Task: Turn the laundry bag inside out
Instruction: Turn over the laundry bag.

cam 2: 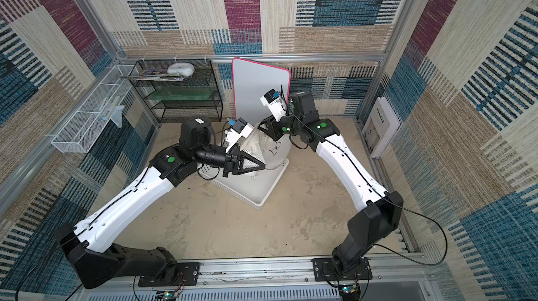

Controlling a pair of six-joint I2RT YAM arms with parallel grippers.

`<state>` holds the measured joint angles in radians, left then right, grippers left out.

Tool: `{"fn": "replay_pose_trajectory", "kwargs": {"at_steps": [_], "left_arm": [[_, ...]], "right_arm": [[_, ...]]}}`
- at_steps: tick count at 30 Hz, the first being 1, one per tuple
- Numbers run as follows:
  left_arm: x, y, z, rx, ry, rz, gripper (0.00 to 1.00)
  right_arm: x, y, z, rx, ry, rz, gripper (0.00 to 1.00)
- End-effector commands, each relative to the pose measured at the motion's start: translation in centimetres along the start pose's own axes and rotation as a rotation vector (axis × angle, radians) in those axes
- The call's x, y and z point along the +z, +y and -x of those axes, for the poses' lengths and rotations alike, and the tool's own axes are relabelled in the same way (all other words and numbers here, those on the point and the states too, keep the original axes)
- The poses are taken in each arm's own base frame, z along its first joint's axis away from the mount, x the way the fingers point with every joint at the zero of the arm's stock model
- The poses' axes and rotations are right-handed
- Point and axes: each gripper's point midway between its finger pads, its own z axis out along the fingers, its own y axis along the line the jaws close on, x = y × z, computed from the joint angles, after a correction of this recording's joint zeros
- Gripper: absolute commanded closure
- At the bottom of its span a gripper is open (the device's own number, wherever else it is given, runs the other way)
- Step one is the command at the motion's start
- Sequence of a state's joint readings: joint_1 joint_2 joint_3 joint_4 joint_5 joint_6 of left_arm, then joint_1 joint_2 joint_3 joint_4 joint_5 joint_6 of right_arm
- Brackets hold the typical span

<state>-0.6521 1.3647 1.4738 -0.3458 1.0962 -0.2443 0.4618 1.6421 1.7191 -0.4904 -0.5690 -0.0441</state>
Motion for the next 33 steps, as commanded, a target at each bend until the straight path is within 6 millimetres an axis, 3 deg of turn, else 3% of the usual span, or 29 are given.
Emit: {"fn": "replay_pose_trajectory", "kwargs": {"at_steps": [1, 5, 8, 11, 16, 20, 24, 28, 30, 33], "left_arm": [[-1.8, -7.8, -0.3, 0.274, 0.025, -0.29, 1.0], [-2.3, -9.1, 0.7, 0.431, -0.028, -0.298, 1.0], [-2.1, -8.4, 1.8, 0.513, -0.089, -0.242, 1.0], [-2.0, -7.2, 3.2, 0.579, -0.198, -0.153, 1.0], [-3.9, -3.2, 6.9, 0.593, -0.452, 0.162, 1.0], [-5.5, 0.0, 8.2, 0.458, -0.585, 0.259, 1.0], [-5.1, 1.8, 8.3, 0.318, -0.617, 0.239, 1.0], [-4.7, 3.1, 7.9, 0.196, -0.632, 0.209, 1.0], [-4.7, 3.2, 7.9, 0.171, -0.636, 0.208, 1.0], [-4.8, 3.3, 7.9, 0.152, -0.638, 0.206, 1.0]], "right_arm": [[1.0, -1.8, -2.0, 0.02, 0.036, -0.03, 0.68], [0.7, 0.2, -4.0, 0.028, 0.03, 0.067, 0.49], [-0.3, 1.9, -4.9, 0.021, 0.006, 0.128, 0.31], [-1.7, 3.7, -4.9, -0.005, -0.035, 0.174, 0.22], [-5.4, 2.9, -3.1, -0.051, -0.148, -0.003, 0.11], [-8.0, 2.1, -1.8, -0.037, -0.27, -0.14, 0.01], [-10.3, 1.5, -0.7, -0.075, -0.336, -0.258, 0.0], [-13.5, 2.1, 1.5, -0.181, -0.387, -0.351, 0.0], [-14.0, 3.5, 1.6, -0.237, -0.411, -0.31, 0.0], [-13.0, 7.8, -0.8, -0.417, -0.43, -0.087, 0.02]]}}
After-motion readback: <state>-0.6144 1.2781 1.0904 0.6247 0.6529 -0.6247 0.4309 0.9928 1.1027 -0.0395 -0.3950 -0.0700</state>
